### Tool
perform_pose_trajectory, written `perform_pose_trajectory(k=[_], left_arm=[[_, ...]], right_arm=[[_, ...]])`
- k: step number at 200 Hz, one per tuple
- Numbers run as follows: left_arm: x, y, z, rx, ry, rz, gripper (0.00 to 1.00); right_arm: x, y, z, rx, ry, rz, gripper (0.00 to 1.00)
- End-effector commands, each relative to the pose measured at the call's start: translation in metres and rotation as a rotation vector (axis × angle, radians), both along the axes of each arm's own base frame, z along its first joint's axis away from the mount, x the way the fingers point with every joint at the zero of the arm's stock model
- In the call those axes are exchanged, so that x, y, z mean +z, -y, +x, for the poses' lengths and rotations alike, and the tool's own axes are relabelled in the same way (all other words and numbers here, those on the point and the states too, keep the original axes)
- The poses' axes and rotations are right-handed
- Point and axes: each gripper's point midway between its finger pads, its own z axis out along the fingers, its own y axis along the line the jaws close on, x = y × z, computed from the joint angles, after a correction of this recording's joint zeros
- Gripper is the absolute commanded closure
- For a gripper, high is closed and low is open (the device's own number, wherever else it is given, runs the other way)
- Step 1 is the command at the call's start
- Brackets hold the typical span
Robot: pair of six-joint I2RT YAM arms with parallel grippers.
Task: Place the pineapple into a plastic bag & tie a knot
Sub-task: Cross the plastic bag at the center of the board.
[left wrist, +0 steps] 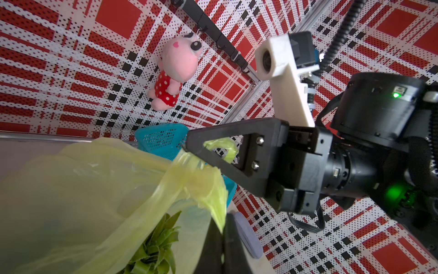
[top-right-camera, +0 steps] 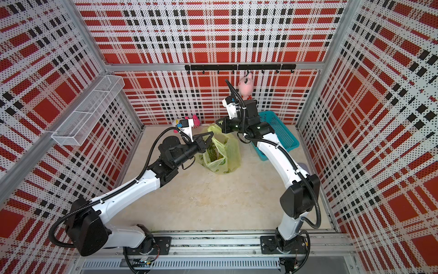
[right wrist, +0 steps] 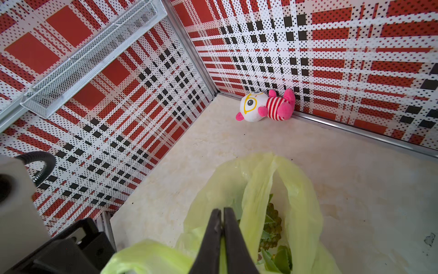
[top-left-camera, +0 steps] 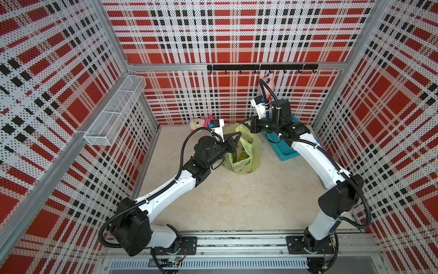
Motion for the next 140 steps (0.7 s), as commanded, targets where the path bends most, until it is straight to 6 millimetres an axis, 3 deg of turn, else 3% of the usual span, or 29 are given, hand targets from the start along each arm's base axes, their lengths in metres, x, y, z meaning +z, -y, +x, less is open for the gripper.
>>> perform_pose_trajectory(k=[1, 52, 85, 128, 140], left_arm=[[0.009, -0.011, -0.003, 0.020, 0.031, -0.005, 1.00], [0.004, -0.011, -0.002, 0.012, 0.027, 0.005, 1.00], [0.002, -0.007, -0.001, -0.001, 0.025, 0.011, 1.00], [0.000, -0.007, 0.002, 0.000, 0.023, 0.017, 1.00], [-0.001, -0.006, 0.002, -0.003, 0.022, 0.017, 1.00]], right_arm=[[0.026, 0.010, -0.010, -0.017, 0.055, -0.009, 0.84], [0.031, 0.014, -0.013, -0.027, 0.062, -0.015, 0.83], [0.034, 0.017, -0.017, -0.024, 0.073, -0.023, 0.75], [0.033, 0.019, -0.017, -0.035, 0.074, -0.044, 0.78], [0.033, 0.020, -0.016, -0.039, 0.075, -0.049, 0.74]])
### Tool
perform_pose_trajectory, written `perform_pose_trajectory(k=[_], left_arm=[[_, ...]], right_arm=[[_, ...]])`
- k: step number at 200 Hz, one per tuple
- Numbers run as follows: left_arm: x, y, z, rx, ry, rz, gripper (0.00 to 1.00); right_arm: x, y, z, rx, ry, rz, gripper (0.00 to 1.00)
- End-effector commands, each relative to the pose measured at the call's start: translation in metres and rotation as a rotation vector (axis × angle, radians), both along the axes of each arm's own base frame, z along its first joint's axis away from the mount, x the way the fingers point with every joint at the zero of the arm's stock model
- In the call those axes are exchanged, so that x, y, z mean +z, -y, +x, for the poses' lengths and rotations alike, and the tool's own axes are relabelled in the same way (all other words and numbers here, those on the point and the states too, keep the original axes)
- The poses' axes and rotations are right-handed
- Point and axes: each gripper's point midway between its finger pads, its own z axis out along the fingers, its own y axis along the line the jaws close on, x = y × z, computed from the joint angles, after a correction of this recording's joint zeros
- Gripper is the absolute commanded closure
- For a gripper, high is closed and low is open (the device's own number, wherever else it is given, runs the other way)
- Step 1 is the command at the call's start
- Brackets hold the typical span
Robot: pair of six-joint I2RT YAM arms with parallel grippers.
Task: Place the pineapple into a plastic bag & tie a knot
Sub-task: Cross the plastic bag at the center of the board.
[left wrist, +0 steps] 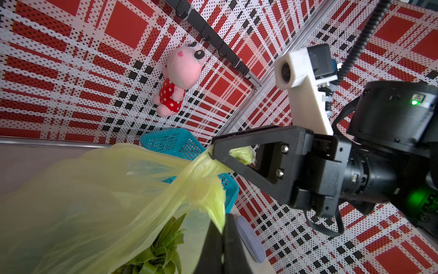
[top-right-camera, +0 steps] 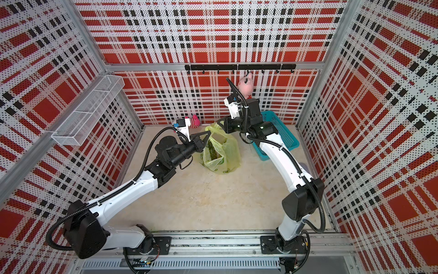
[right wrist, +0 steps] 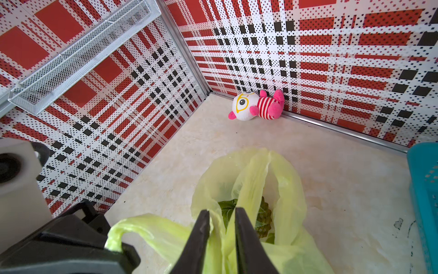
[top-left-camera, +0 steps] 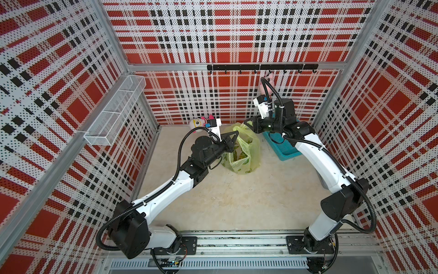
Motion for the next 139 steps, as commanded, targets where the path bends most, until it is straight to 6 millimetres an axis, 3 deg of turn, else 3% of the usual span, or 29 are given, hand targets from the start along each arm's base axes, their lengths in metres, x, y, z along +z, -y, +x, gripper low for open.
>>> perform_pose_trajectory(k=[1, 27, 57, 78, 104, 110, 121, 139], left_arm=[[-0.0026, 0.0008, 0.0023, -0.008, 0.012, 0.015, 1.00], [-0.0034, 0.0019, 0.0033, -0.012, 0.012, 0.018, 1.00], [-0.0036, 0.0022, 0.0045, -0.013, 0.013, 0.020, 1.00], [-0.0035, 0.0024, 0.0051, -0.014, 0.014, 0.022, 1.00], [-0.0043, 0.0025, 0.0061, -0.015, 0.014, 0.025, 1.00], [-0.0034, 0.0023, 0.0063, -0.014, 0.016, 0.024, 1.00], [-0.0042, 0.0022, 0.0068, -0.015, 0.014, 0.025, 1.00], [-0.0044, 0.0024, 0.0073, -0.015, 0.014, 0.027, 1.00]], right_arm=[[0.0256, 0.0088, -0.0086, -0.010, 0.059, -0.003, 0.73], [0.0273, 0.0097, -0.0101, -0.008, 0.067, -0.007, 0.67], [0.0295, 0.0106, -0.0102, -0.011, 0.074, -0.011, 0.73], [0.0300, 0.0110, -0.0113, -0.009, 0.077, -0.016, 0.62], [0.0313, 0.0127, -0.0111, -0.015, 0.084, -0.022, 0.63], [0.0317, 0.0124, -0.0109, -0.015, 0.087, -0.024, 0.66], [0.0320, 0.0122, -0.0110, -0.010, 0.091, -0.026, 0.84], [0.0315, 0.0111, -0.0102, -0.004, 0.093, -0.031, 1.00]])
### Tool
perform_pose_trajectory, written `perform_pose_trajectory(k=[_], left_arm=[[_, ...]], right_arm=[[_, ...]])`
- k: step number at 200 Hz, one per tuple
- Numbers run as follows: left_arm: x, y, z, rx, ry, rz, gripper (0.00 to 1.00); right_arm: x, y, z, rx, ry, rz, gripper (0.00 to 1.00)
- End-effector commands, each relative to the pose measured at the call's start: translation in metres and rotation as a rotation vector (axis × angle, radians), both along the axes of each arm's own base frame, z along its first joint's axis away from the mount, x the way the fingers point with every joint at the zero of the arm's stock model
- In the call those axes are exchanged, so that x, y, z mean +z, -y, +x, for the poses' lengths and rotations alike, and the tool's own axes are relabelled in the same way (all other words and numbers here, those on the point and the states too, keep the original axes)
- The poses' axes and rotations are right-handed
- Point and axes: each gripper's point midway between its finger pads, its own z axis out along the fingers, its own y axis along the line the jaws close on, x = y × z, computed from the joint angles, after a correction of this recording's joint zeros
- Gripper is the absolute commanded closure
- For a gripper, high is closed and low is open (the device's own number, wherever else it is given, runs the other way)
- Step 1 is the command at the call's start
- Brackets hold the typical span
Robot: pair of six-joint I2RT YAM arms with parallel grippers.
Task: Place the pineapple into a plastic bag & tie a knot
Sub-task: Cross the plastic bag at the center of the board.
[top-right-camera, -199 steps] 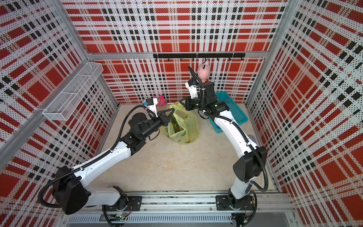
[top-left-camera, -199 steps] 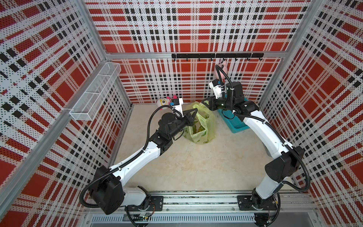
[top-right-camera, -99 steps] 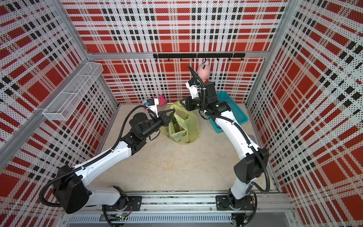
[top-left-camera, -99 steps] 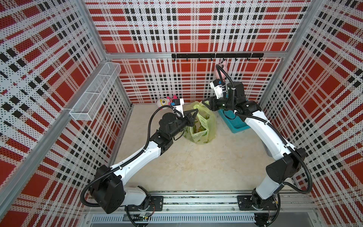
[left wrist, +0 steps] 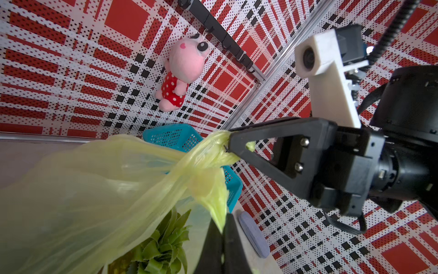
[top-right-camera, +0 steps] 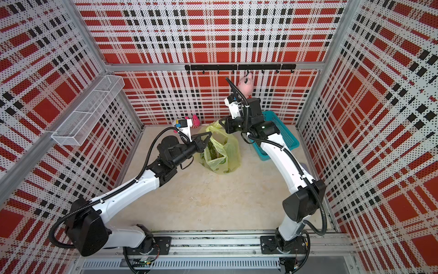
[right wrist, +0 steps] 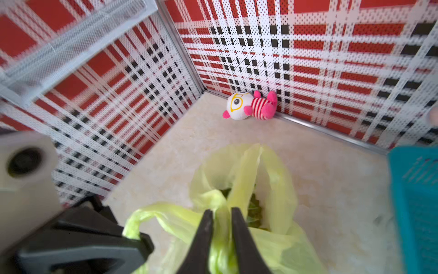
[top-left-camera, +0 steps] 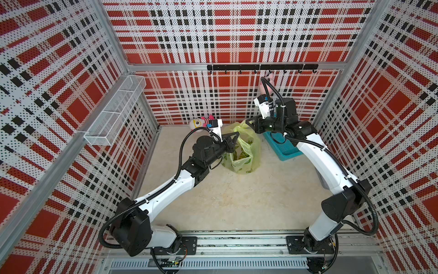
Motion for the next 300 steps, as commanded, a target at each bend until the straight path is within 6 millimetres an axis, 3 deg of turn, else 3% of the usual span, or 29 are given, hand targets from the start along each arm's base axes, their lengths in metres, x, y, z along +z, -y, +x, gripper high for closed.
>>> perform_pose_trajectory(k=[1, 35, 71, 145, 177, 217, 264, 300], left_arm=[[0.006, 0.000, 0.002, -0.007, 0.025, 0.004, 1.00], [0.009, -0.001, 0.004, -0.003, 0.031, -0.001, 1.00], [0.000, -0.011, 0.018, 0.068, -0.017, -0.026, 1.00], [-0.002, -0.007, 0.026, 0.059, -0.024, -0.026, 1.00], [-0.001, -0.009, 0.024, 0.064, -0.020, -0.035, 1.00], [0.000, -0.012, 0.020, 0.063, -0.019, -0.042, 1.00], [0.003, -0.013, 0.013, 0.044, -0.013, -0.046, 1.00], [0.002, -0.009, 0.009, 0.015, -0.012, -0.036, 1.00]], right_arm=[[0.025, 0.005, -0.008, 0.010, 0.066, 0.001, 1.00], [0.027, -0.001, -0.015, 0.040, 0.067, 0.017, 1.00], [0.022, -0.014, -0.045, 0.086, 0.080, 0.012, 1.00], [-0.035, -0.050, -0.103, 0.131, 0.001, -0.007, 0.98], [-0.078, -0.056, -0.090, 0.053, -0.035, 0.014, 0.98], [-0.099, -0.047, -0.053, -0.118, 0.002, 0.053, 0.94], [-0.090, -0.026, 0.001, -0.201, 0.020, 0.229, 0.89], [-0.076, -0.039, 0.006, -0.129, 0.048, 0.241, 0.87]])
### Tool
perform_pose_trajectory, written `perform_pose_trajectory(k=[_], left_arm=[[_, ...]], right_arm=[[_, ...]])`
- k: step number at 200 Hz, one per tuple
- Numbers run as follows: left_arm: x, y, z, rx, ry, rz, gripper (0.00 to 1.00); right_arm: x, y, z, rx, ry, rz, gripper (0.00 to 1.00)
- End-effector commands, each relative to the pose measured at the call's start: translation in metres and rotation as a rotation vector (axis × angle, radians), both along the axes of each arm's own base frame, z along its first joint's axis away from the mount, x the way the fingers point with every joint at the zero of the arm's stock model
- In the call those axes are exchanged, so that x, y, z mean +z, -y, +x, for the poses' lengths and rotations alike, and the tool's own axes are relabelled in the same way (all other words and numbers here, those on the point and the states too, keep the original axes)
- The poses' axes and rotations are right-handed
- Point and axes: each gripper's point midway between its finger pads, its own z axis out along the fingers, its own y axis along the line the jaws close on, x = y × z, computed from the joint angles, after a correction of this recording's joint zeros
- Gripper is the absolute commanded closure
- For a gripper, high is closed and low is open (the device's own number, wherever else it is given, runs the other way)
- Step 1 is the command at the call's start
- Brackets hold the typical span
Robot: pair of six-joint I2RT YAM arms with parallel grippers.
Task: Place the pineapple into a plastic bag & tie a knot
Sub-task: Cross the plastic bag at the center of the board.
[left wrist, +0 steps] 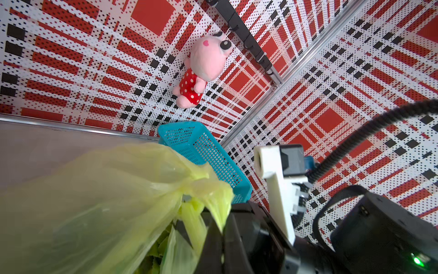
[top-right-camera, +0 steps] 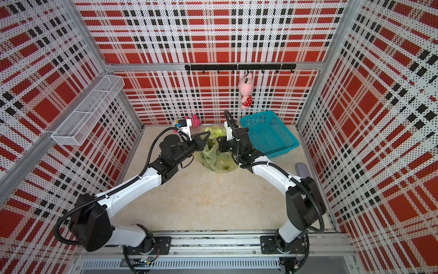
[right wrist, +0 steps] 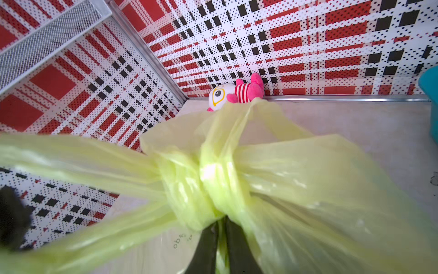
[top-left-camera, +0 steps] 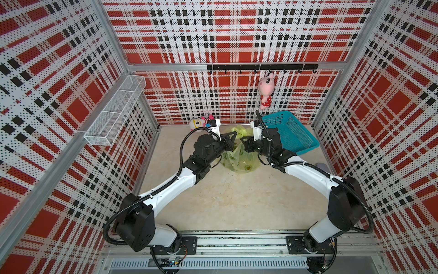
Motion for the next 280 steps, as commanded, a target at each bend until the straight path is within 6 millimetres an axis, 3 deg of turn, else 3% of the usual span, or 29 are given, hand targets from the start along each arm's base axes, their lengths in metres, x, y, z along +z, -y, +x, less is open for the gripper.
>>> perform_pose_trajectory(k=[1, 69, 128, 212, 233, 280], left_arm=[[0.020, -0.002, -0.008, -0.026, 0.053, -0.023, 1.00], [0.013, -0.007, 0.003, -0.004, 0.044, -0.003, 1.00], [0.003, -0.010, 0.007, 0.000, 0.025, 0.030, 1.00], [0.002, -0.008, 0.005, -0.010, 0.028, 0.041, 1.00], [0.004, -0.008, 0.005, -0.012, 0.029, 0.039, 1.00], [0.006, -0.008, 0.004, -0.014, 0.034, 0.040, 1.00]], right_arm=[[0.035, -0.015, 0.002, 0.057, 0.082, 0.076, 0.87], [0.019, -0.030, -0.048, 0.176, -0.001, 0.105, 0.76], [0.019, -0.013, -0.054, 0.088, -0.081, 0.130, 0.72], [0.008, -0.001, -0.058, 0.073, -0.091, -0.042, 0.65], [0.008, 0.001, -0.058, 0.067, -0.085, -0.081, 0.67], [0.010, 0.003, -0.052, 0.047, -0.069, -0.119, 0.95]])
